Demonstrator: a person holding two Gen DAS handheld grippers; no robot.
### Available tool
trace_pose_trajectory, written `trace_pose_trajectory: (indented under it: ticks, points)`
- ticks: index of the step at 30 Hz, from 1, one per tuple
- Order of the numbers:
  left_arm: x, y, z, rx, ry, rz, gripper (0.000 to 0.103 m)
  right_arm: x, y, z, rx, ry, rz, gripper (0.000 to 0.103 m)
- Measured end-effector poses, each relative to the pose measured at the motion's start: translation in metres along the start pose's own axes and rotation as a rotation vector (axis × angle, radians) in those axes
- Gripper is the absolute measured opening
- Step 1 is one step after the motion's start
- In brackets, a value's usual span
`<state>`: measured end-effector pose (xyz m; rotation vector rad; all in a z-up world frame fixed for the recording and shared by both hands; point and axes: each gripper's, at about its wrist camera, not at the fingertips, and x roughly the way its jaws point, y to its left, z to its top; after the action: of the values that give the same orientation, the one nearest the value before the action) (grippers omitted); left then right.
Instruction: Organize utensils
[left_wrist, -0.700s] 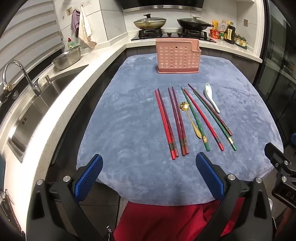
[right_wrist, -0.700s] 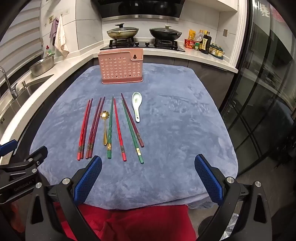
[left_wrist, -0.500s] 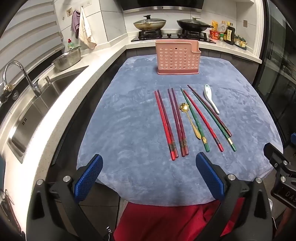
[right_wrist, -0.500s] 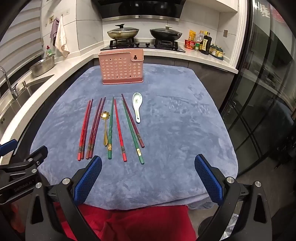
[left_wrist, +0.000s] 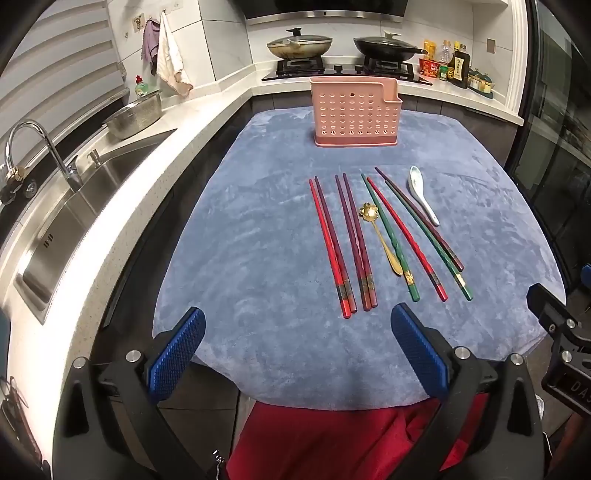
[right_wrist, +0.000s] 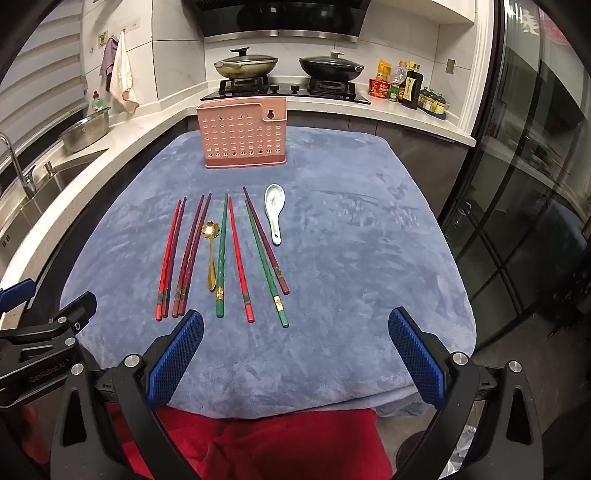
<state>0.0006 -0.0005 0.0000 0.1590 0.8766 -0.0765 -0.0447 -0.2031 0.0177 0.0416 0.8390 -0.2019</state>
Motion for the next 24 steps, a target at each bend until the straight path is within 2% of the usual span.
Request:
trace_pose_trajectory:
  ticks: [24]
  points:
    - [0.0017, 0.002, -0.0009, -0.006, 0.002, -0.002, 0.096, 0.0003, 0.0027, 0.0005, 0.0, 0.0, 0.0, 0.096]
